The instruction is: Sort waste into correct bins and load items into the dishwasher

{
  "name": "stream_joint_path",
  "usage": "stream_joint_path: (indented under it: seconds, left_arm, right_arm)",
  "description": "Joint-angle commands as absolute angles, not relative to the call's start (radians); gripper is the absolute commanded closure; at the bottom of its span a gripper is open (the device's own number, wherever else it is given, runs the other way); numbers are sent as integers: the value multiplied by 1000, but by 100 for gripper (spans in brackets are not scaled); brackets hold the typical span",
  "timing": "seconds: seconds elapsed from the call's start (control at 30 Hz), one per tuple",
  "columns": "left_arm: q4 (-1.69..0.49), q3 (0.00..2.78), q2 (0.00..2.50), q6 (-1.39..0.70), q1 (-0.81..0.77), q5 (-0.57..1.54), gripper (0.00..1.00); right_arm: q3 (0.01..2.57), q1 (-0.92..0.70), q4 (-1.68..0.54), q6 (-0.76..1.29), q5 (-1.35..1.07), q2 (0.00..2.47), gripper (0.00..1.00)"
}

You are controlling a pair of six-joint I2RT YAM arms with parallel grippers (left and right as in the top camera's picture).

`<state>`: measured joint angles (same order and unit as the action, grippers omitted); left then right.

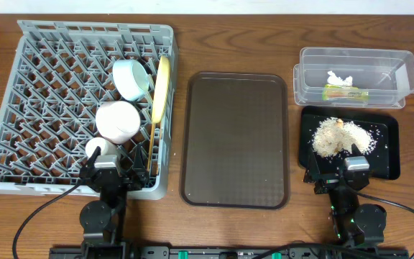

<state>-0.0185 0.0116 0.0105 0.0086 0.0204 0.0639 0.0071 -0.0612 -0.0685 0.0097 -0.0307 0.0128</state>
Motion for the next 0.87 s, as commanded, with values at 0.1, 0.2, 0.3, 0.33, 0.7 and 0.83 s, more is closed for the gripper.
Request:
stream_joint_path:
  seconds: [0.1, 0.2, 0.3, 0.33, 0.7, 0.83]
  left_arm:
    - [-66, 4, 6, 26, 16, 70, 4]
    - [-66, 4, 6, 26, 16, 70, 4]
    - [-66, 4, 6, 26, 16, 70, 4]
    - [-66, 4, 6, 26, 16, 70, 4]
    - [-66, 4, 6, 26, 16, 70, 4]
    - [-66, 4, 6, 26, 16, 70, 4]
  right_arm:
    - [6, -59, -72, 3, -34, 10, 1]
    - [6, -59, -72, 3, -34, 10, 1]
    - [6, -59, -72, 3, -34, 10, 1]
    - [6, -59, -72, 3, -34, 10, 1]
    - [6, -59, -72, 3, -34, 10, 1]
    - [6, -59, -72, 3, -34, 10, 1]
